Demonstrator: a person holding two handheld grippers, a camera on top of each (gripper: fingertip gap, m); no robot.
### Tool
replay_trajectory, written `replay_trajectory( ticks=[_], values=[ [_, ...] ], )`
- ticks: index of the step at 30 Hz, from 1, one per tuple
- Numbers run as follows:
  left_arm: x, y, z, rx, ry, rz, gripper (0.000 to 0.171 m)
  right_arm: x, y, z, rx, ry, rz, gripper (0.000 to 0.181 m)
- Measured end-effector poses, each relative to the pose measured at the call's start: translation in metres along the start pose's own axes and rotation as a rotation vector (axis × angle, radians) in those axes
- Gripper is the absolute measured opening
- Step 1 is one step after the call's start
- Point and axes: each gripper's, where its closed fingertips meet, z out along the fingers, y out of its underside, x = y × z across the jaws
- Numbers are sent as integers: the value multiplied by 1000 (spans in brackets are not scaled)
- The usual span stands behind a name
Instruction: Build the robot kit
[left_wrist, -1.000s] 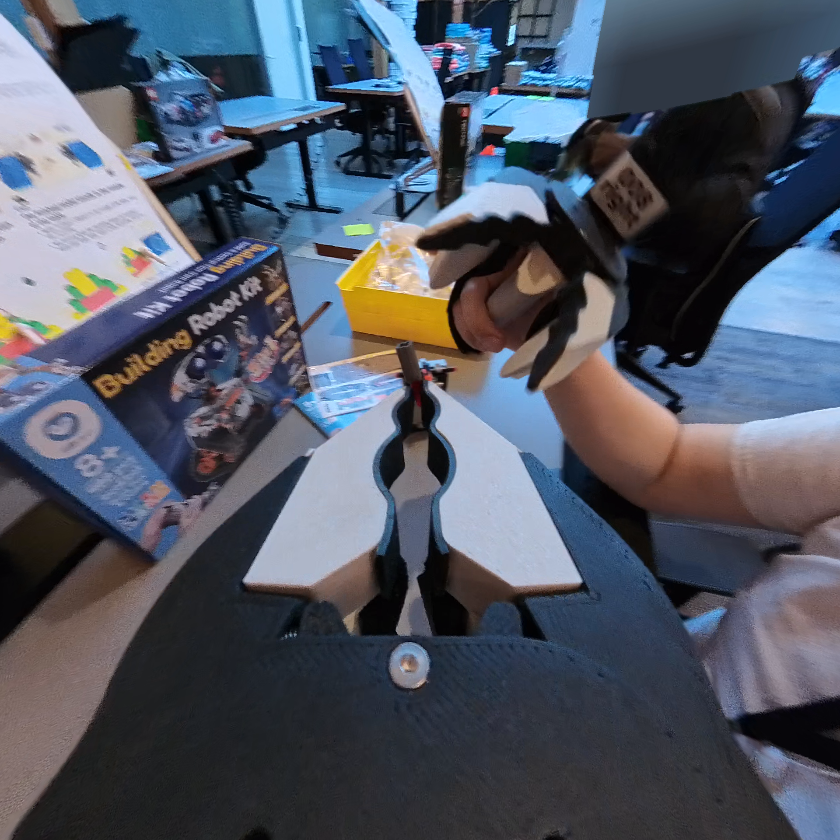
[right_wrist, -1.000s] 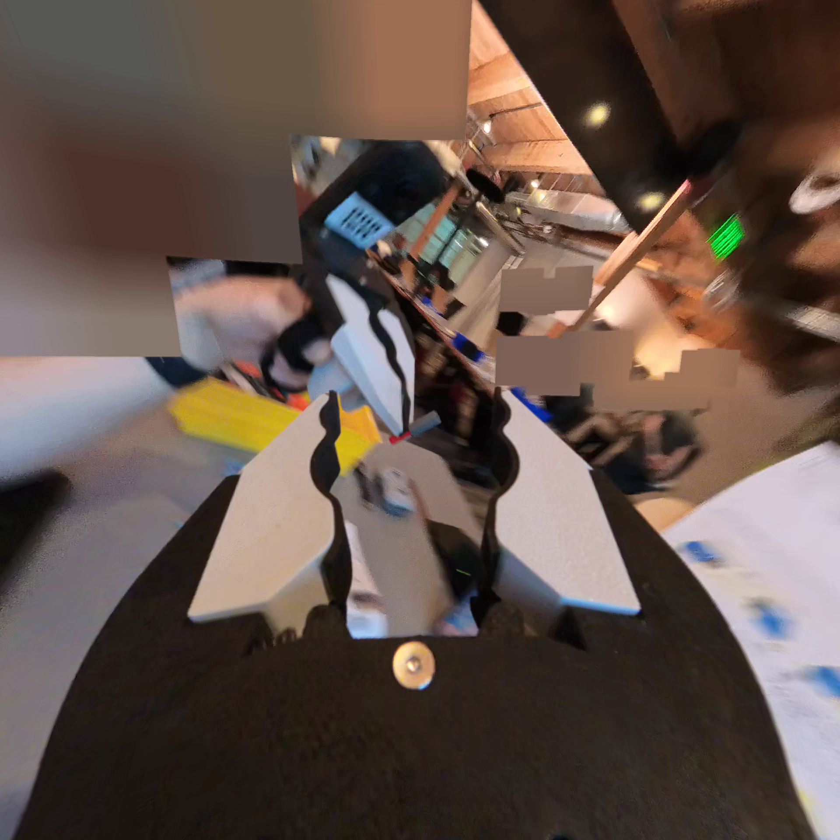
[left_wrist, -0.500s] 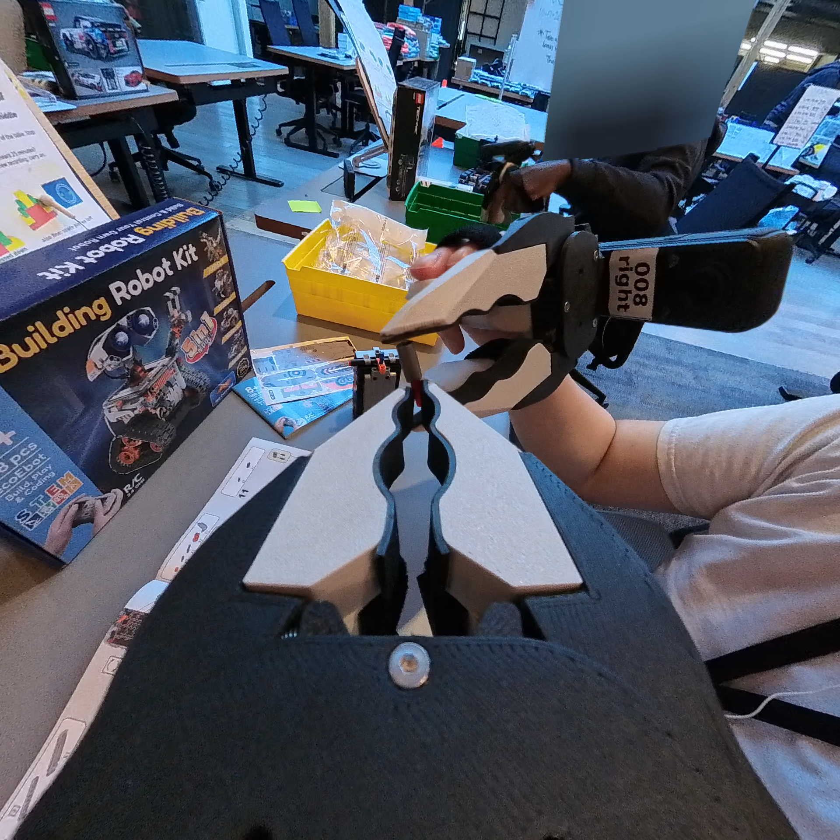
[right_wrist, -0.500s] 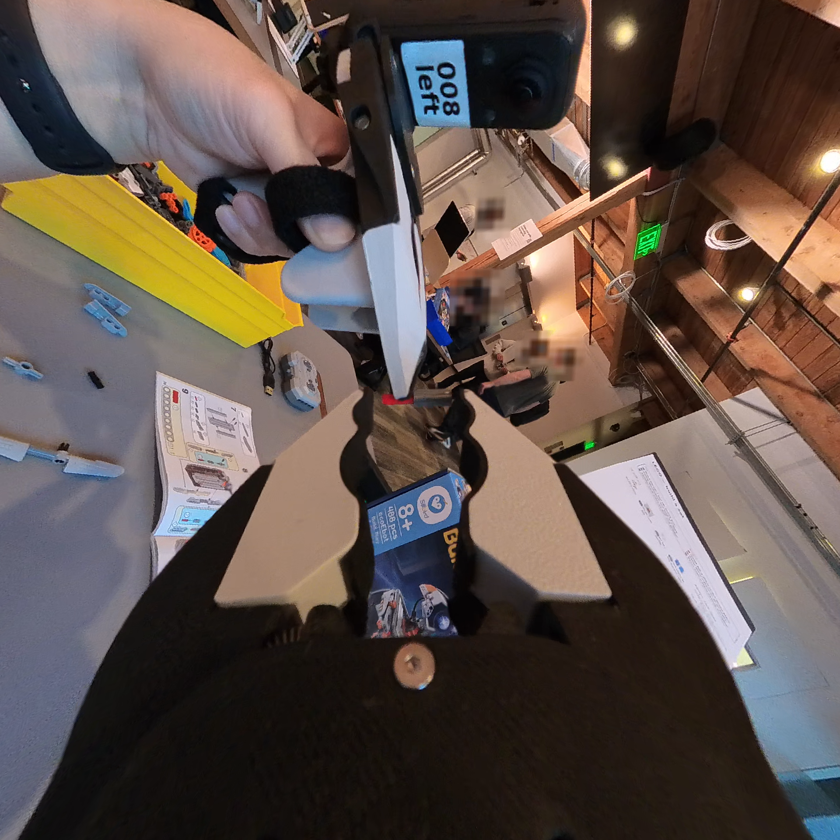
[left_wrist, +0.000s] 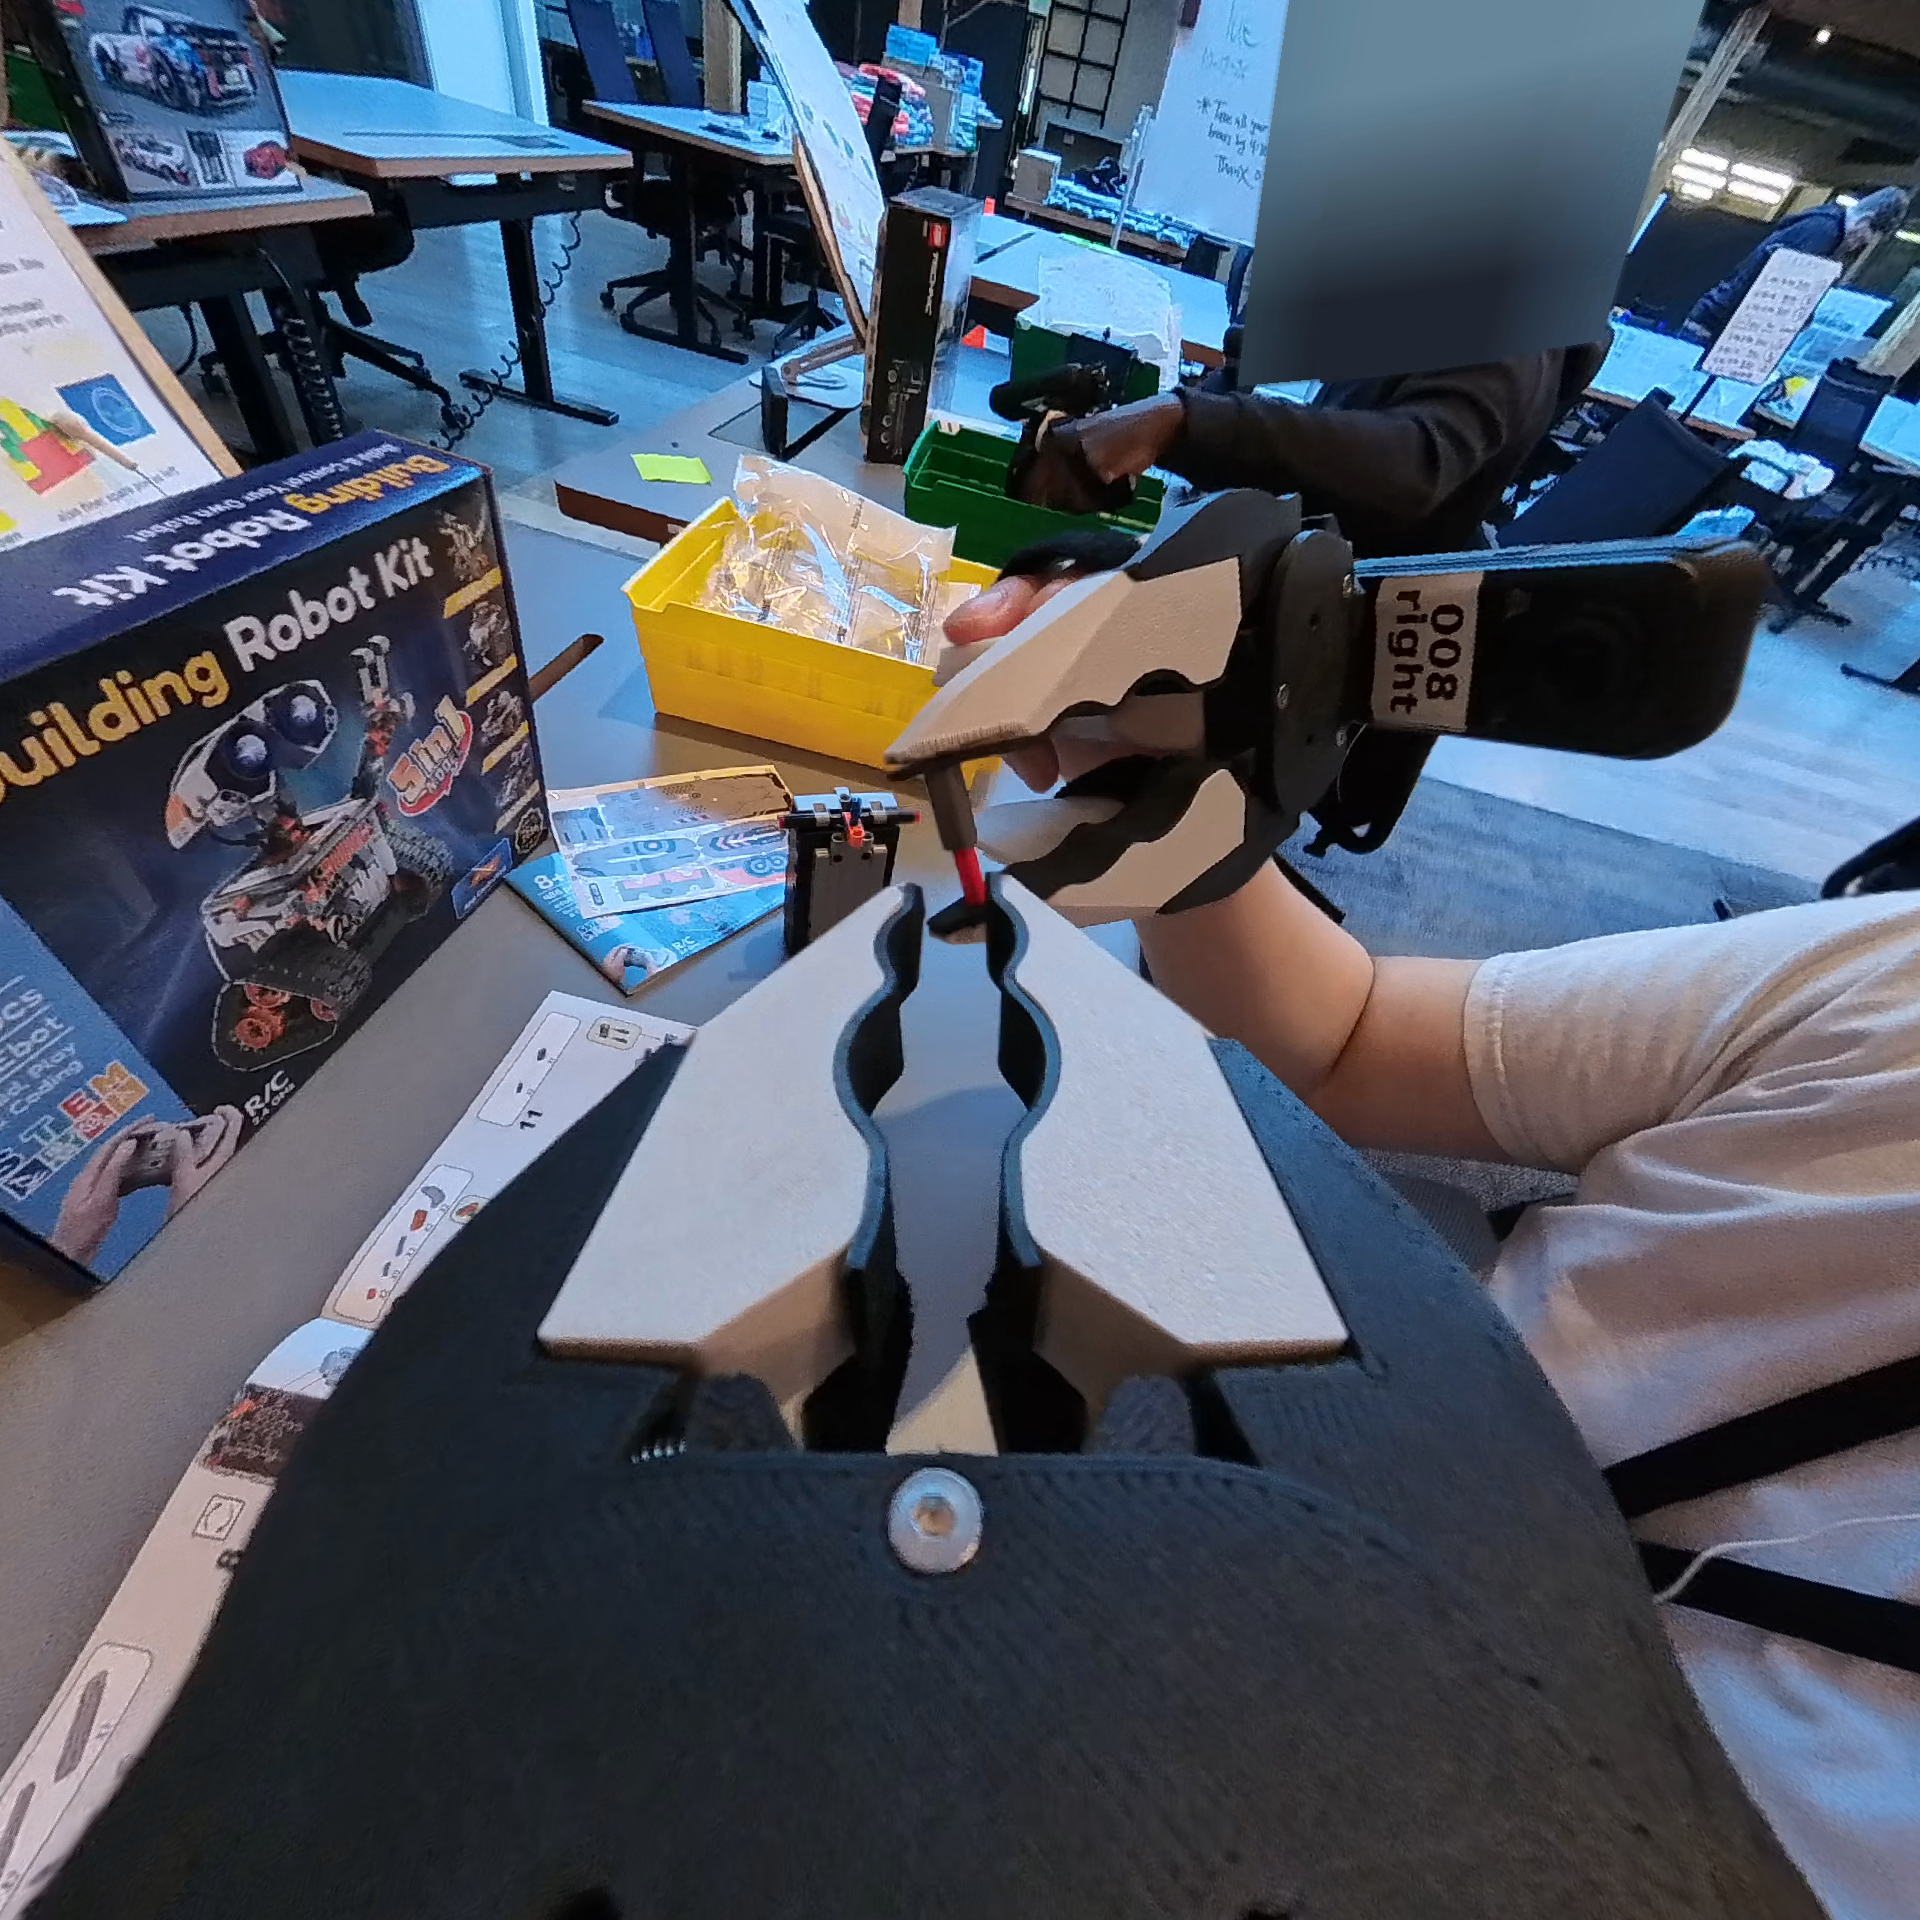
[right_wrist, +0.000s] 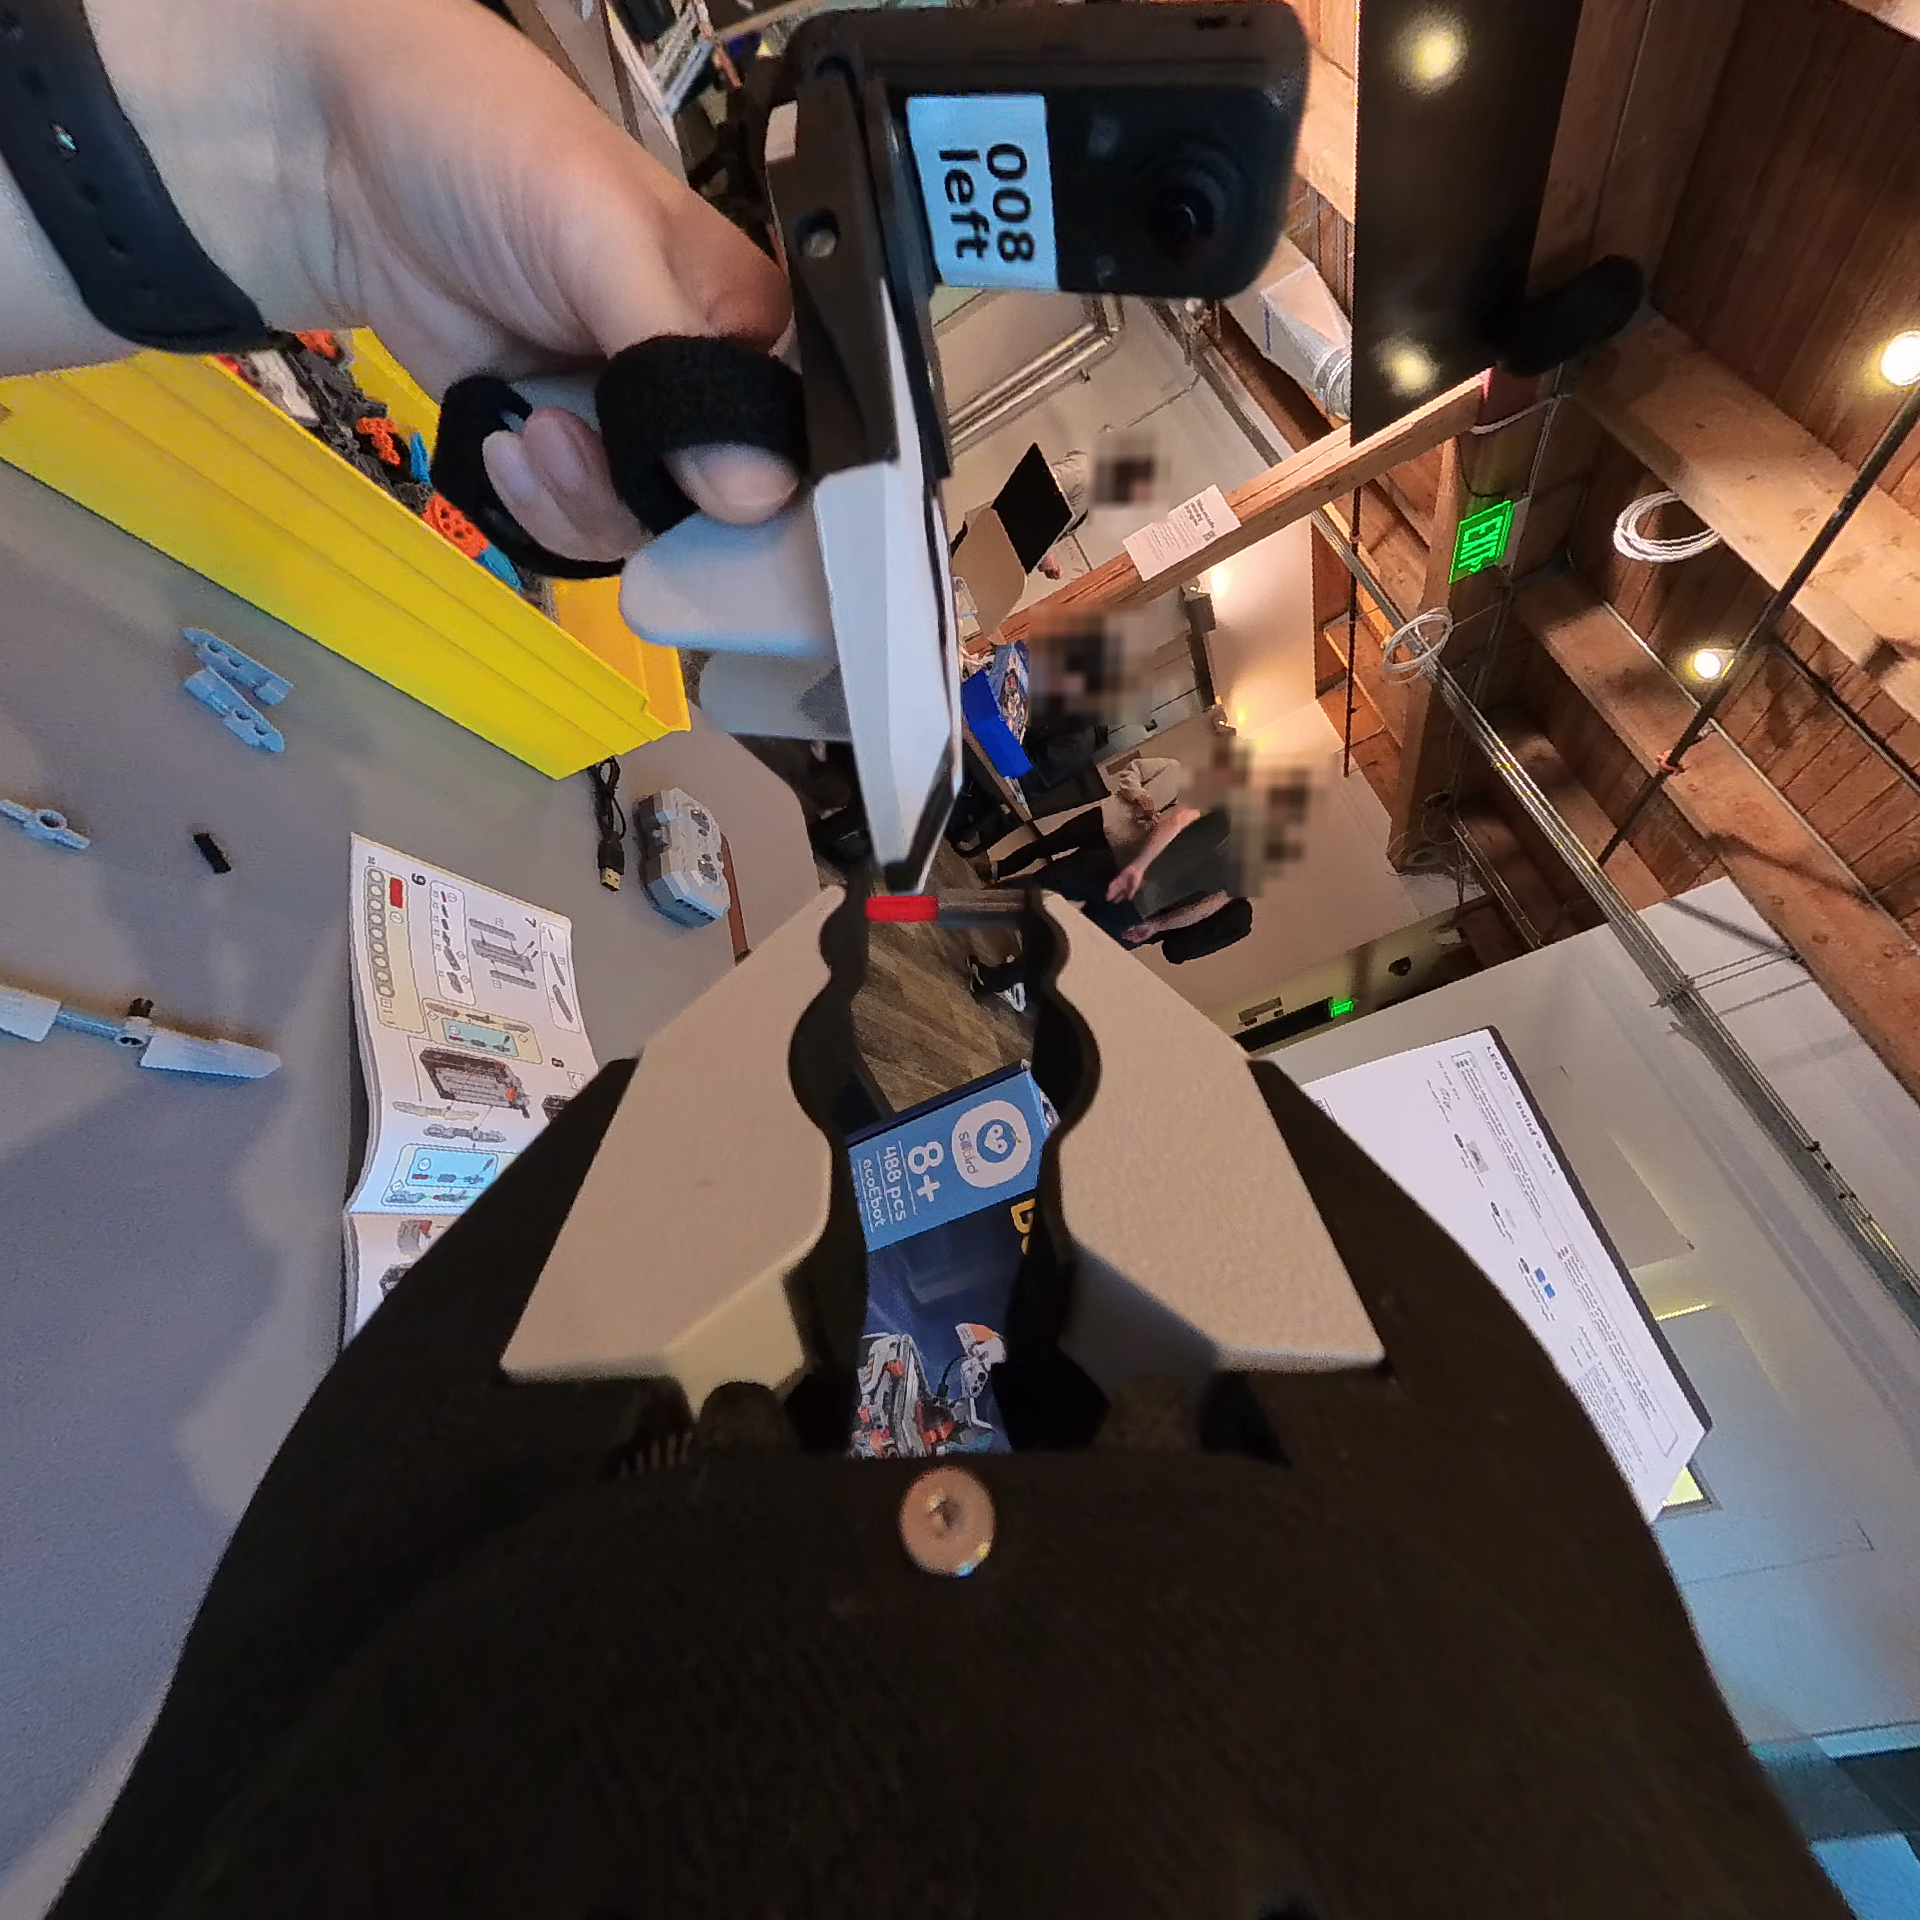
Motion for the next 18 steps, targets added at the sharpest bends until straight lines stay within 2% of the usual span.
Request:
replay_trajectory(
  ticks=[7, 18],
  values=[
    [-7, -10, -19, 91, -3, -50, 7, 1, -2, 0, 13, 6, 1, 27],
    [-1, -7, -12, 64, 20, -41, 4, 3, -3, -2, 23, 10, 14, 27]
  ],
)
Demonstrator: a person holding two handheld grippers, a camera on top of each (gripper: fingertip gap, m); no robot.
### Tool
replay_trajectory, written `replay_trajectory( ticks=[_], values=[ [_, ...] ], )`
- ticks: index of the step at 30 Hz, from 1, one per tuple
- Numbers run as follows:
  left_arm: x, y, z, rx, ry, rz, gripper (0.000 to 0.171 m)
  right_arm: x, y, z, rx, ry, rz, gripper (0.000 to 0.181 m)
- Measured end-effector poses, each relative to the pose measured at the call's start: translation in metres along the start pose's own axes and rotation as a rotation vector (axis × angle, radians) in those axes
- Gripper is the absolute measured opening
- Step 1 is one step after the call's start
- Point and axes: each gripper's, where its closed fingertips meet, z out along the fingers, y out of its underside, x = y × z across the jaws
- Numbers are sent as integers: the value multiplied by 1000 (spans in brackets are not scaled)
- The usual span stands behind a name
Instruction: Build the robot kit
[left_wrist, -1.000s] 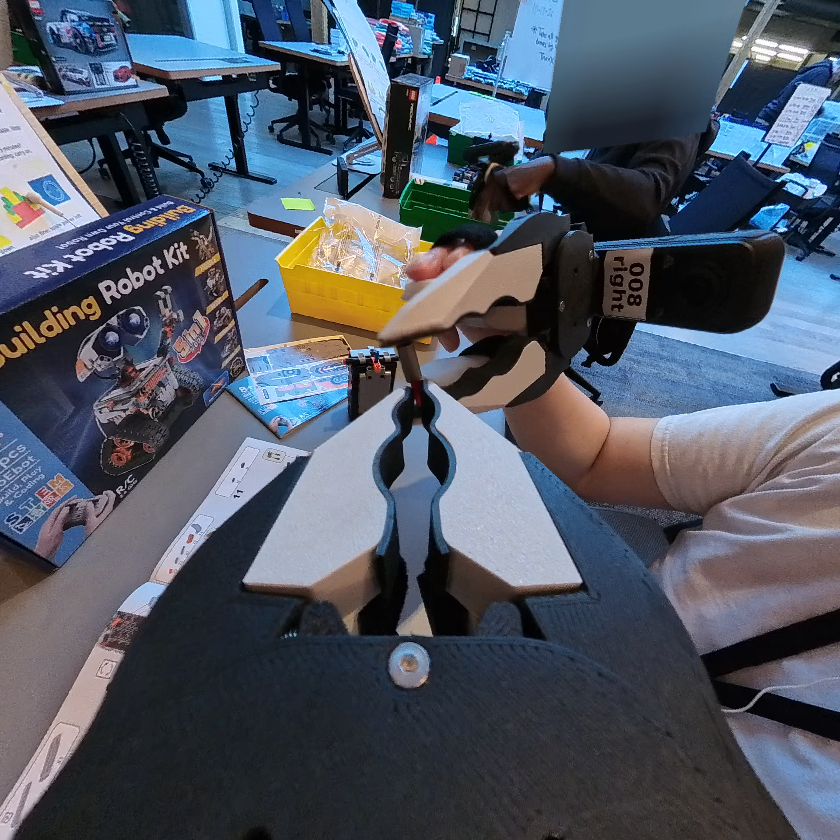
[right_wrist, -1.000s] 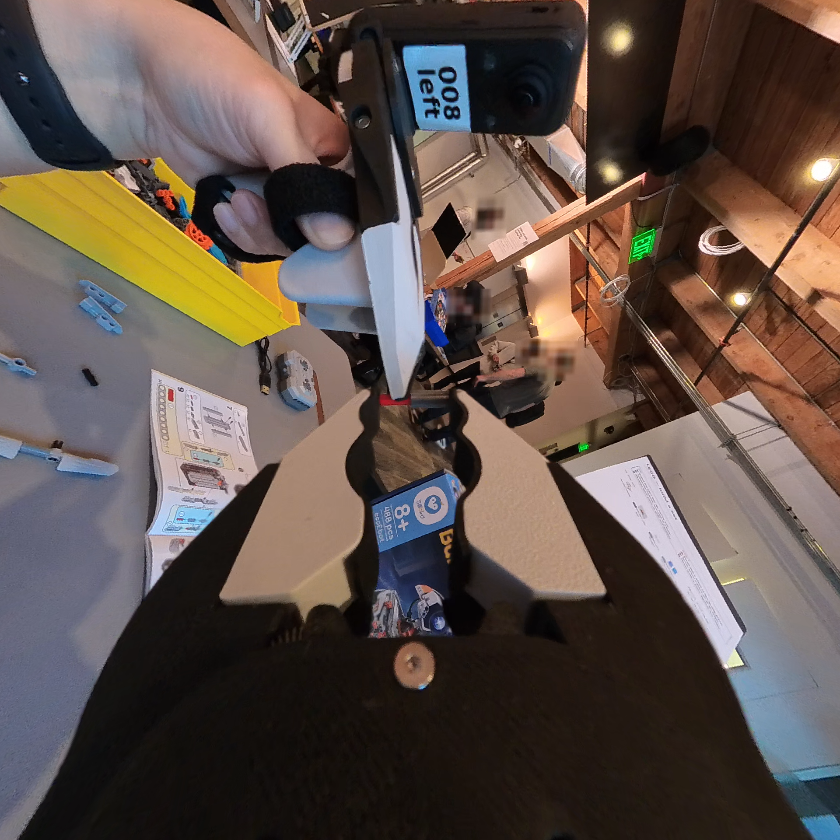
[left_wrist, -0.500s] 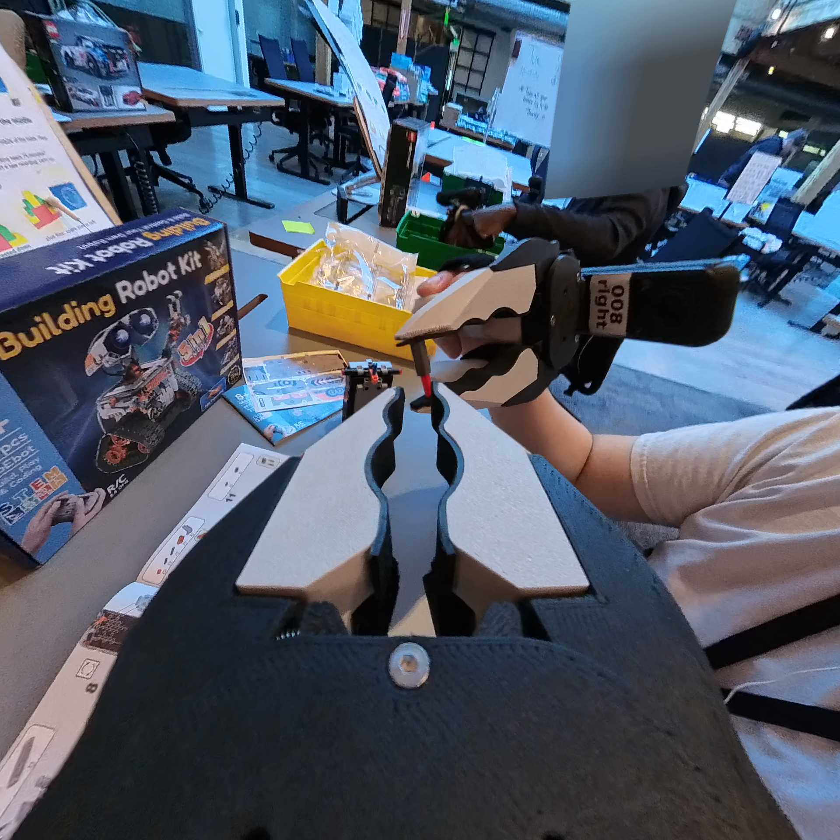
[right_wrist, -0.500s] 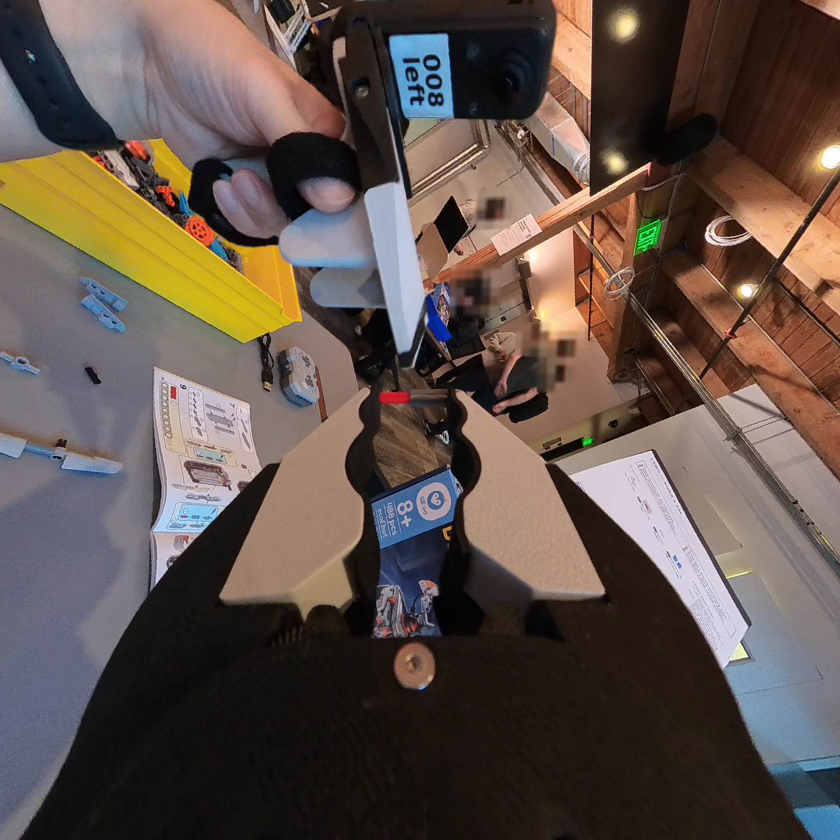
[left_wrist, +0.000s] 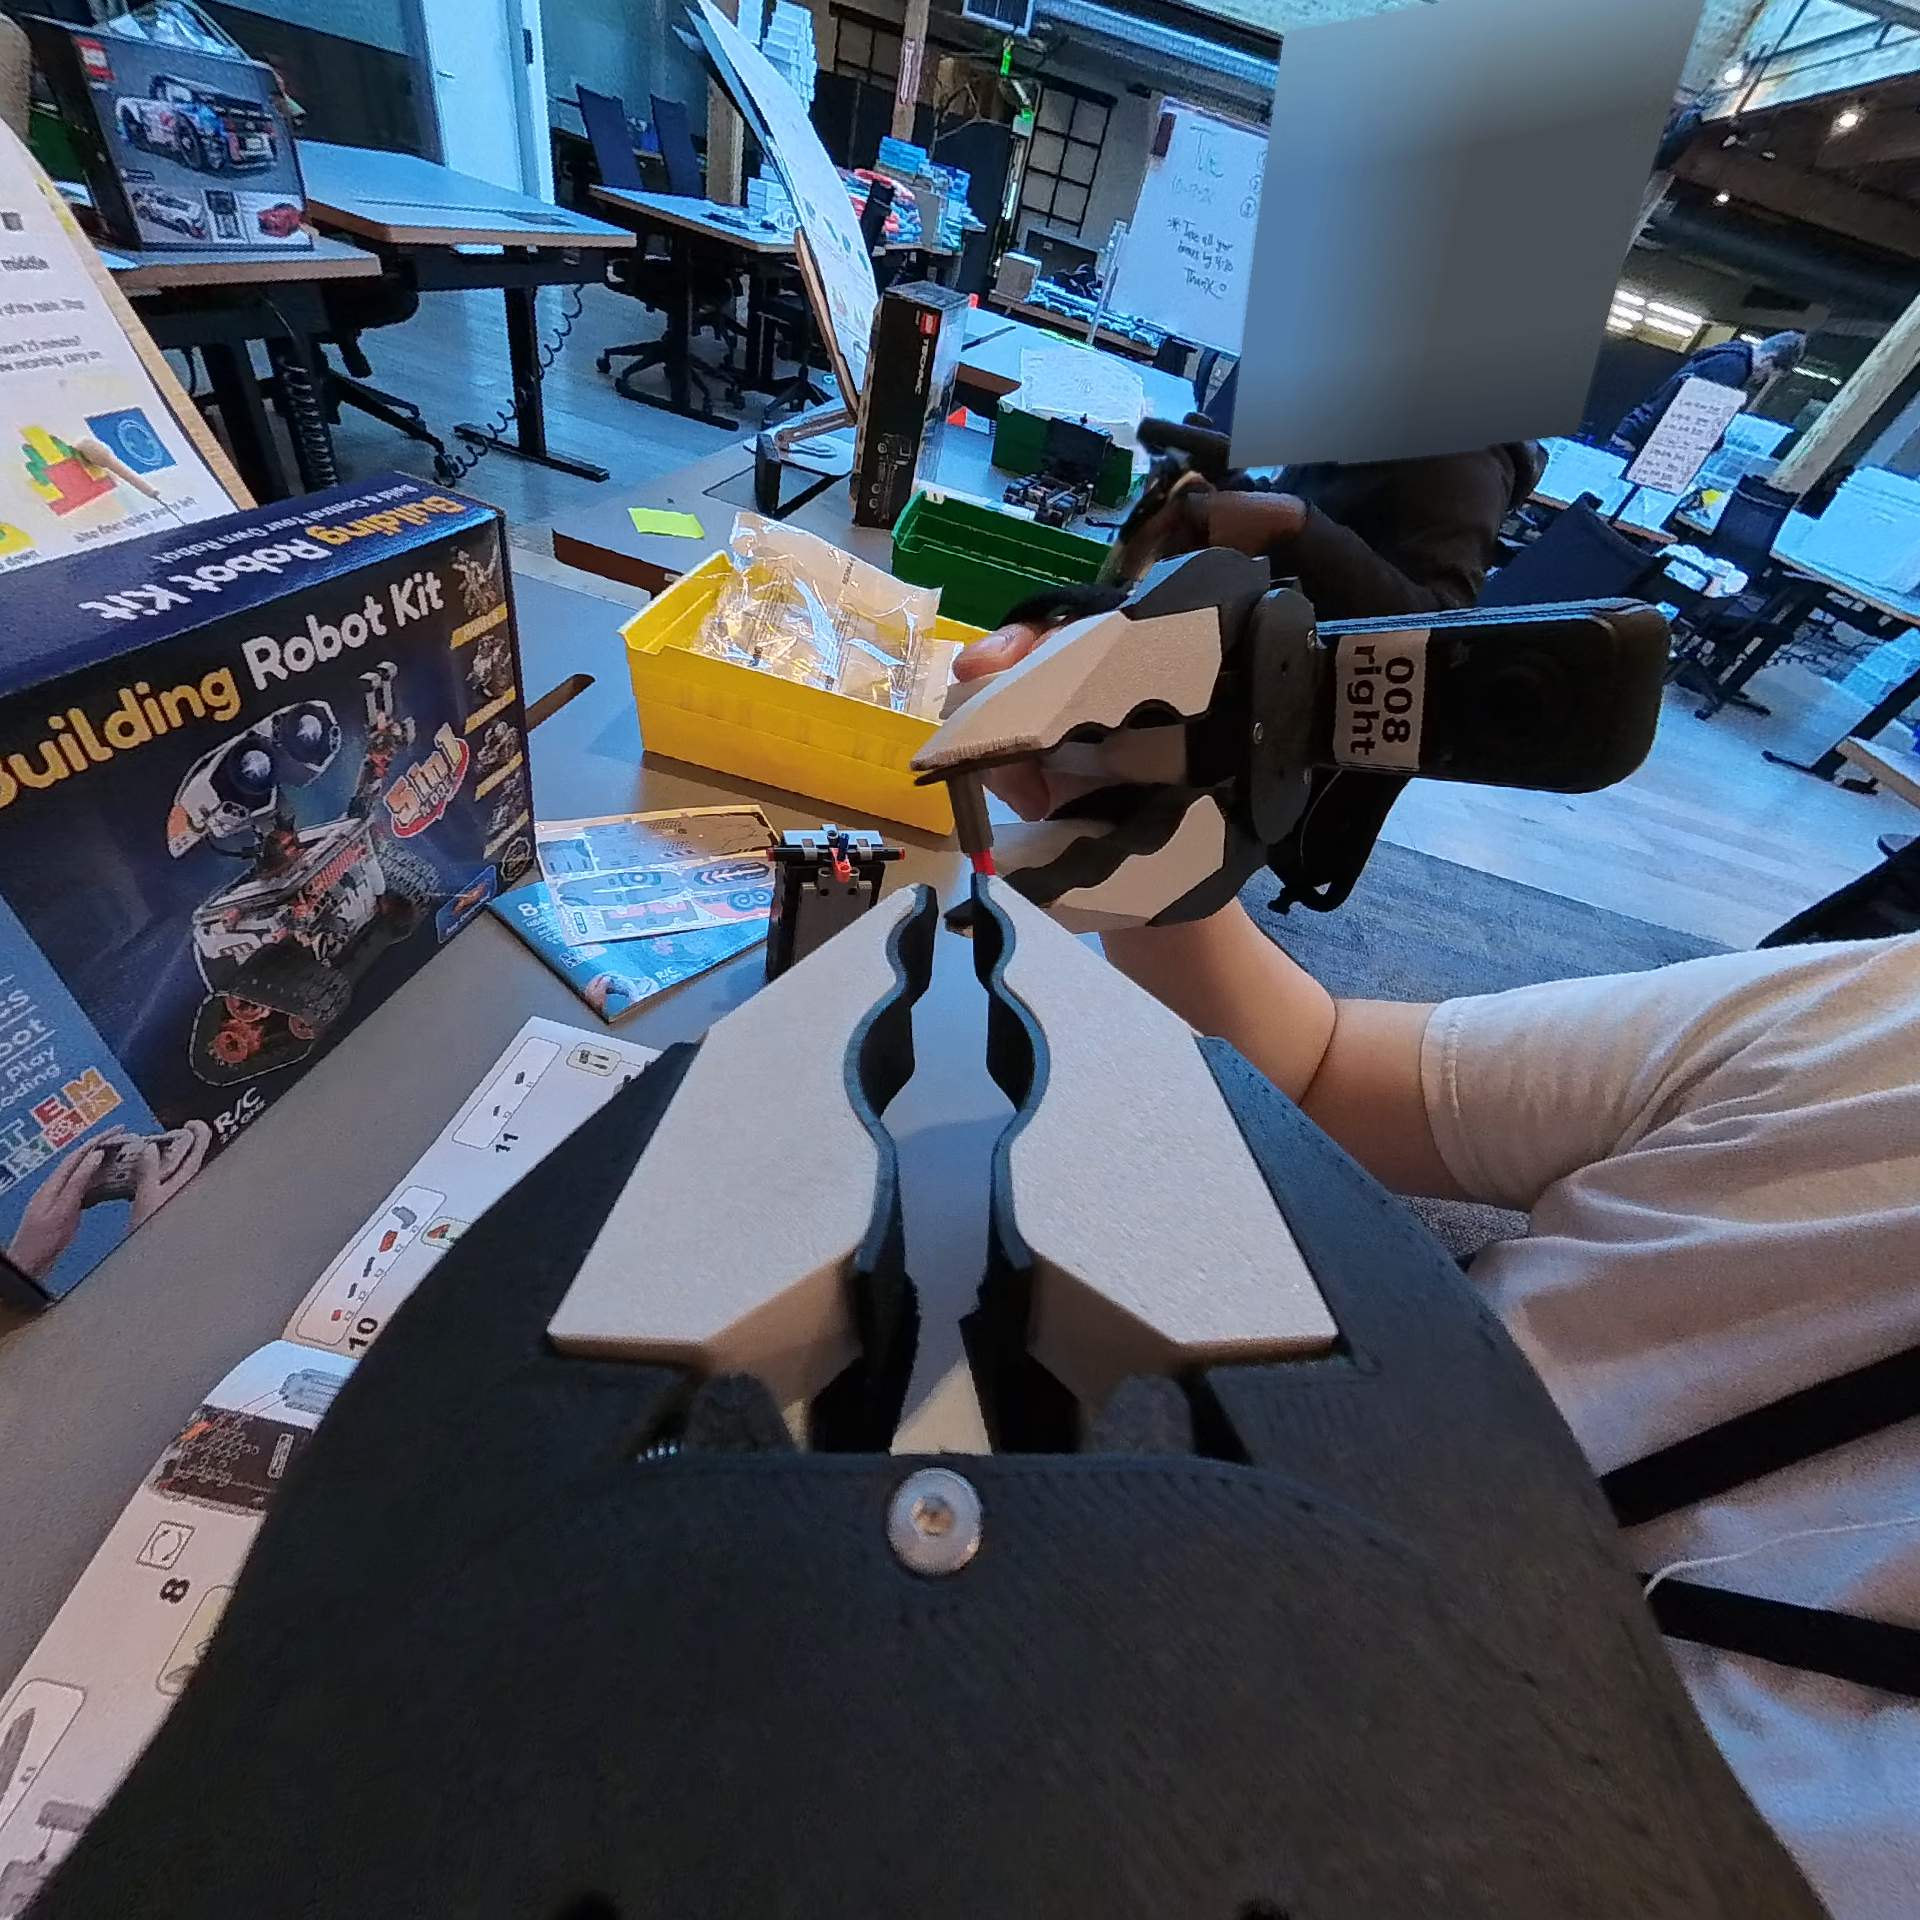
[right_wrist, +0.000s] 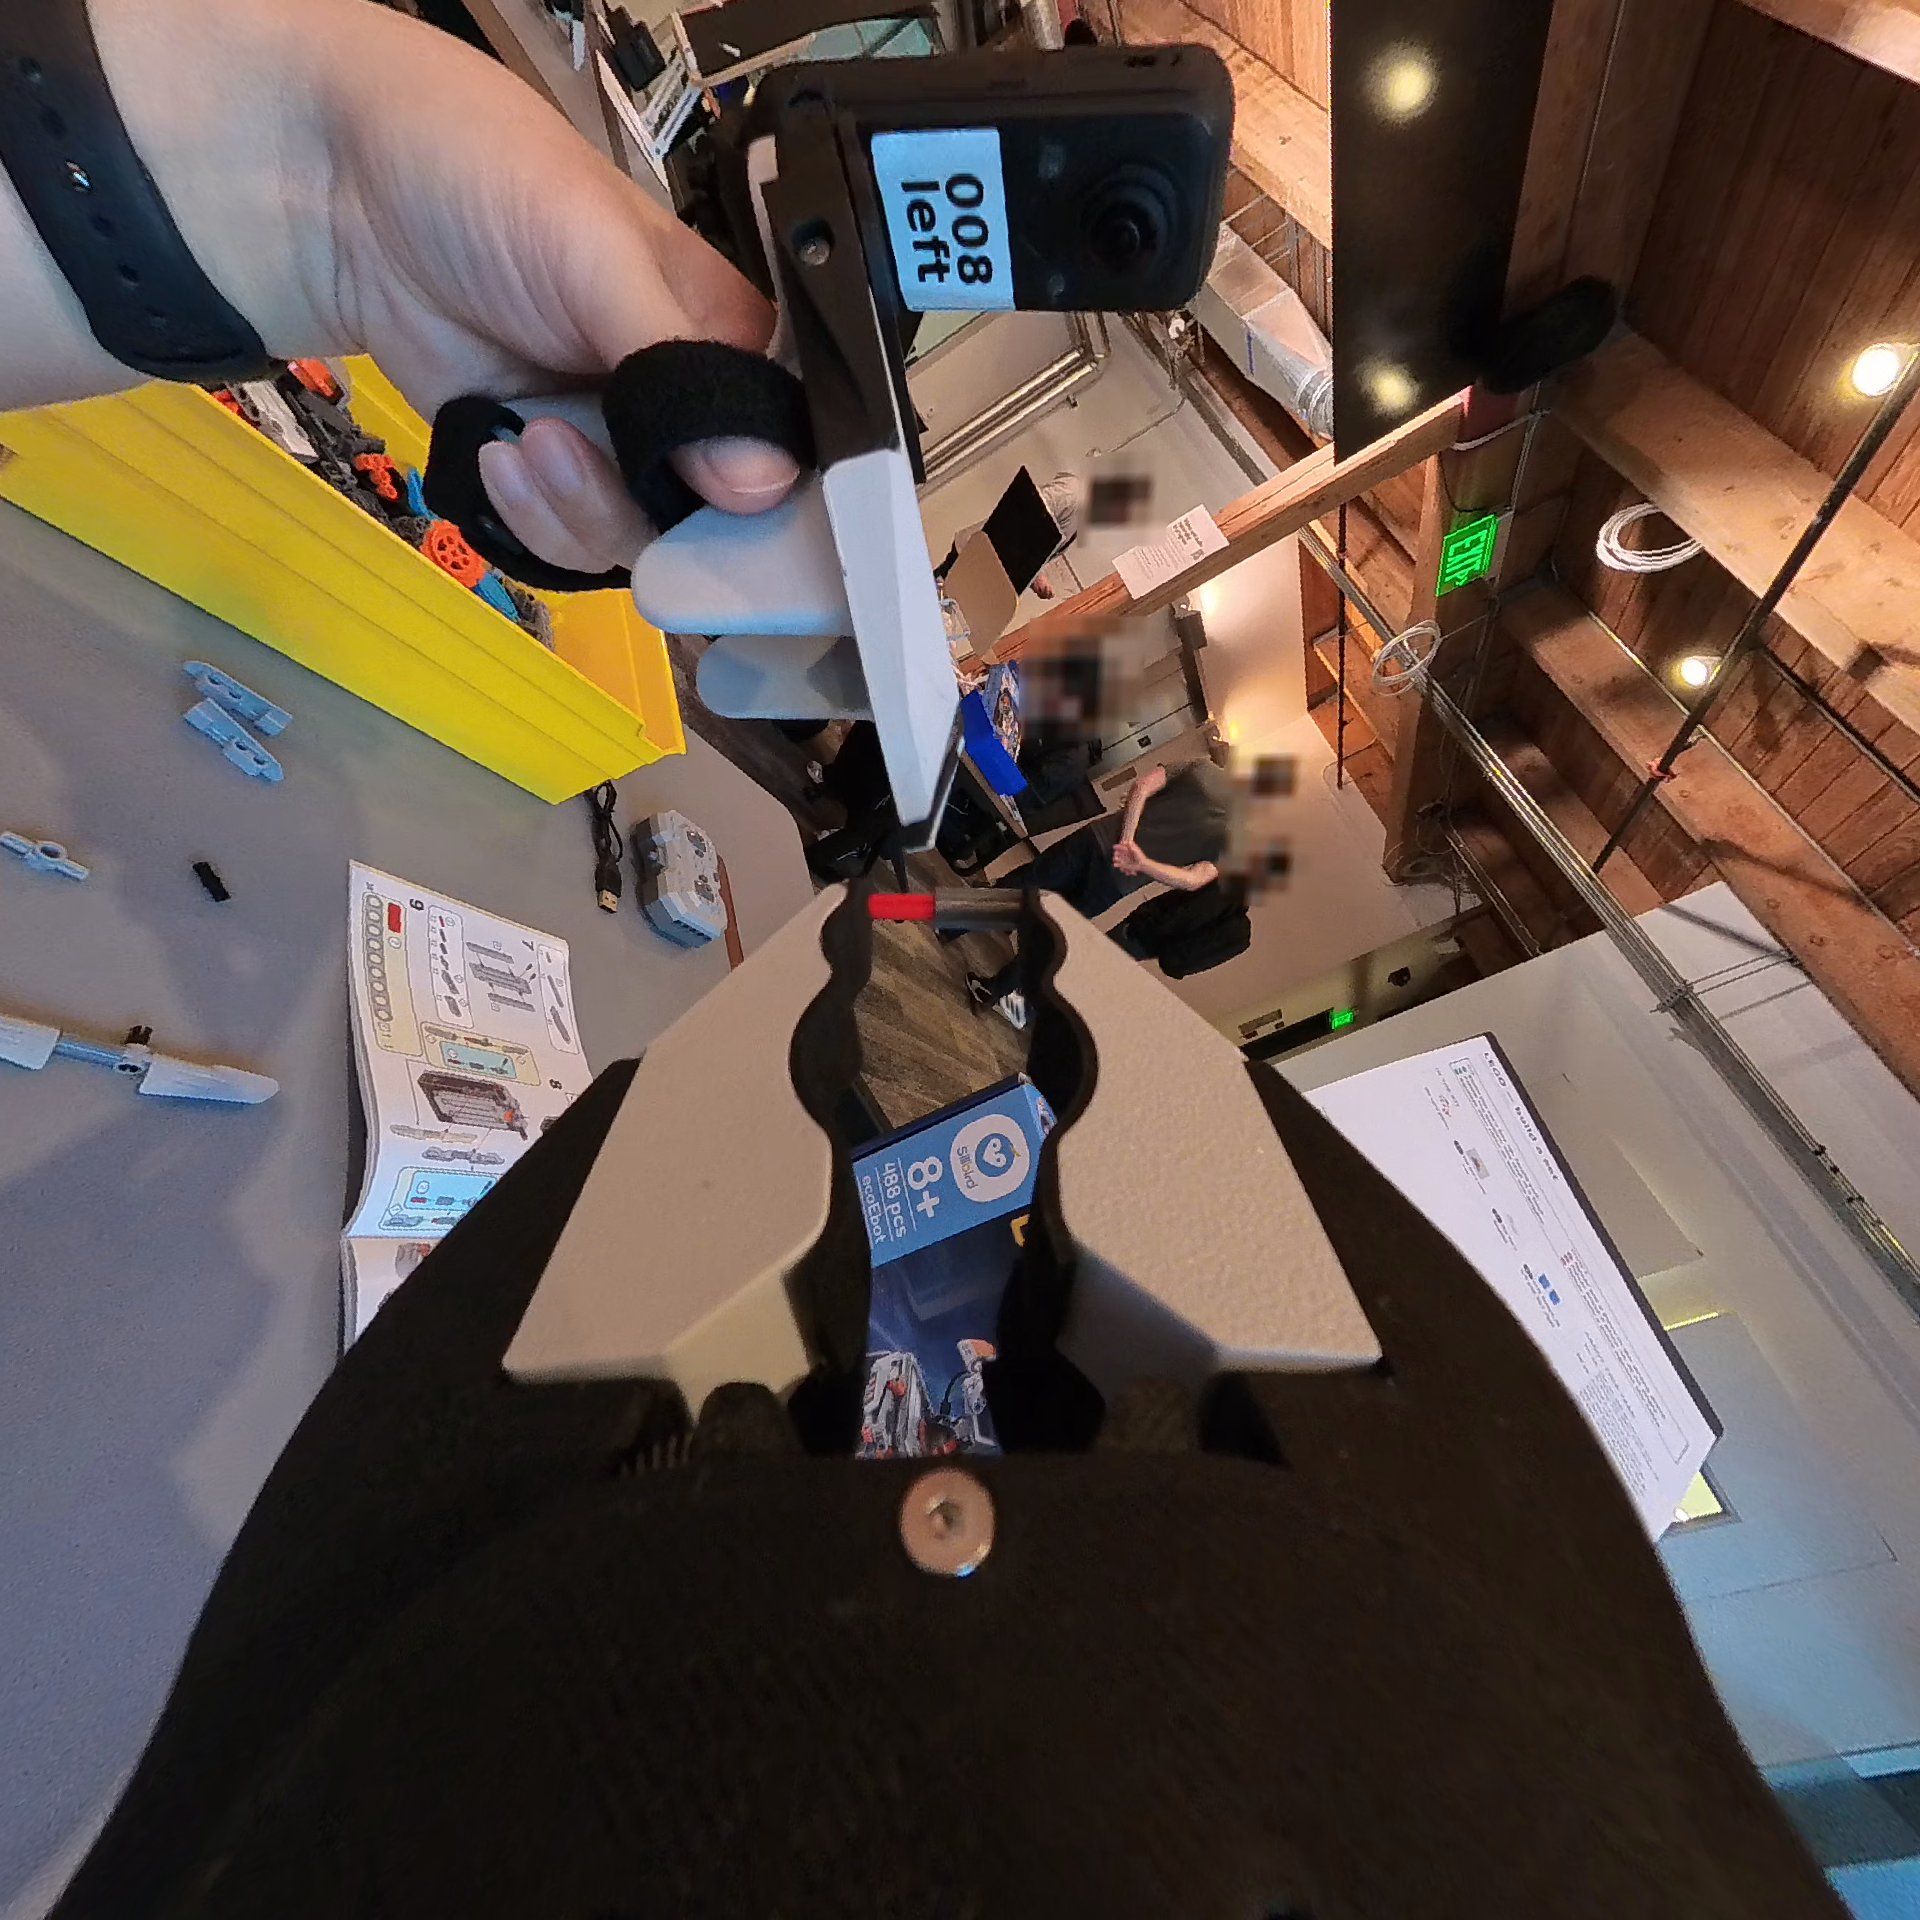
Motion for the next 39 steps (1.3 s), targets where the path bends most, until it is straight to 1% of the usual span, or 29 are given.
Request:
replay_trajectory(
  ticks=[3, 5, 7, 9, 12, 15, 18, 20, 22, 28, 33, 35, 39],
  values=[
    [2, -3, 0, 18, 22, -9, 4, 0, -1, 0, 4, -2, 0, 26],
    [5, -8, 0, 56, 61, -29, 6, -1, -2, 0, 16, -12, 11, 27],
    [10, -15, 1, 111, 142, -73, 10, -5, -5, 0, 37, -38, 25, 27],
    [15, -16, 4, 127, 239, -147, 14, -4, -7, 0, 62, -30, 29, 27],
    [16, -18, 4, 151, 328, -195, 13, 0, -10, -3, 99, -18, 46, 27],
    [7, -17, 6, 157, 289, -202, 19, 2, -14, -5, 123, -10, 63, 27],
    [14, -16, 7, 148, 332, -200, 19, 1, -14, -4, 128, -16, 55, 27],
    [17, -15, 10, 139, 354, -207, 15, -1, -15, -3, 132, -20, 53, 27],
    [17, -12, 13, 125, 360, -202, 5, -2, -16, -3, 146, -22, 58, 27],
    [21, -14, 15, 143, 416, -210, 4, 1, -19, -7, 191, -20, 80, 27],
    [16, -18, 16, 162, 369, -178, 4, 6, -15, -3, 177, 26, 89, 27],
    [14, -18, 17, 164, 347, -170, 4, 8, -14, -1, 175, 29, 116, 28],
    [13, -17, 19, 151, 328, -171, 4, 6, -11, -1, 150, 22, 109, 28]
  ],
)
